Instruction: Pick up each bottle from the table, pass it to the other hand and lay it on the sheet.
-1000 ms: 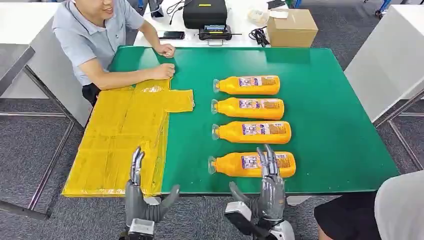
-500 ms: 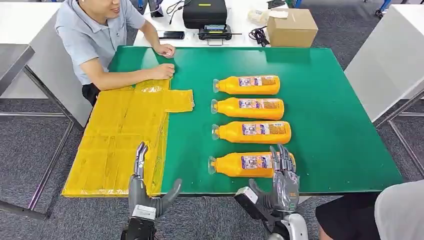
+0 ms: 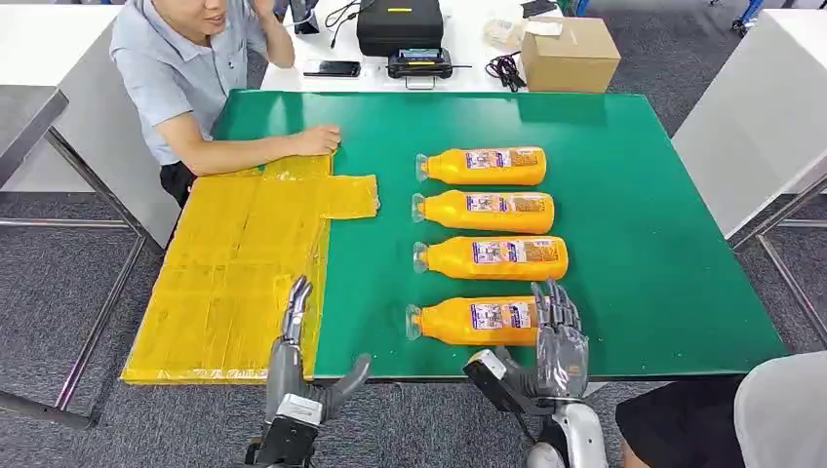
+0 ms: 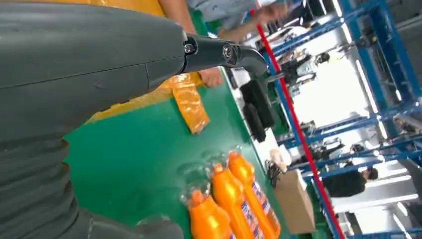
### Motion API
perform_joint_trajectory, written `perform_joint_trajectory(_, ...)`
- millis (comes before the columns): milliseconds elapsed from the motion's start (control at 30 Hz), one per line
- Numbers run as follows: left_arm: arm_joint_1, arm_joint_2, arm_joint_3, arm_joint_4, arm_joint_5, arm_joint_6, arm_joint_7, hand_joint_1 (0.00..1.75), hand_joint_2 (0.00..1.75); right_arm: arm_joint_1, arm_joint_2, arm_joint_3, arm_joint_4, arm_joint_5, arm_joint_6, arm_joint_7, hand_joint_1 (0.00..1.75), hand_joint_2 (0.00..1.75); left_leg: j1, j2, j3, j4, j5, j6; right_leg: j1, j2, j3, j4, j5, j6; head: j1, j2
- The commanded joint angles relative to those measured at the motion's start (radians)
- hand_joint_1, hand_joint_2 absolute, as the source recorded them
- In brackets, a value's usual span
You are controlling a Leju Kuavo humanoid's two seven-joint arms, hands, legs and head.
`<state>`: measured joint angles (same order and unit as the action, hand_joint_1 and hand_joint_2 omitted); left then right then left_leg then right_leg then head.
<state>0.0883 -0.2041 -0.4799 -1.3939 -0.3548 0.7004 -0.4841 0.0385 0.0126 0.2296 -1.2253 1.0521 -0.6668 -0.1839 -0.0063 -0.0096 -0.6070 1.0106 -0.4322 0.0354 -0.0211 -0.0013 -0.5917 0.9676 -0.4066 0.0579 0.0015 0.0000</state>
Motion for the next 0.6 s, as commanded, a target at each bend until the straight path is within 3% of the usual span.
perform_joint_trajectory(33, -0.04, 0.057, -0.113, 0.049, -0.003, -0.002, 0.033, 0.0, 1.75, -0.061, -0.057, 0.046, 0.071, 0.039, 0.047, 0.046, 0.0, 1.75, 0.001, 0.002, 0.005, -0.001, -0.001, -0.002, 0.001, 0.001, 0.005, -0.001, -0.001, -0.002, 0.0, 0.0)
perform_joint_trajectory(333, -0.045, 0.059, -0.126, 0.051, 0.001, -0.003, 0.042, 0.0, 1.75, -0.063, -0.061, 0.046, 0.063, 0.042, 0.068, 0.055, 0.0, 1.75, 0.001, 0.002, 0.005, -0.001, -0.001, -0.002, 0.001, 0.001, 0.004, -0.001, -0.001, -0.002, 0.0, 0.0)
perform_joint_trajectory(600, -0.058, 0.066, -0.147, 0.048, -0.029, -0.008, 0.092, 0.0, 1.75, -0.049, -0.093, 0.056, 0.053, 0.045, 0.179, 0.104, 0.0, 1.75, 0.0, 0.0, 0.002, -0.001, 0.0, -0.001, 0.0, 0.0, 0.002, -0.001, 0.0, -0.001, 0.0, 0.0)
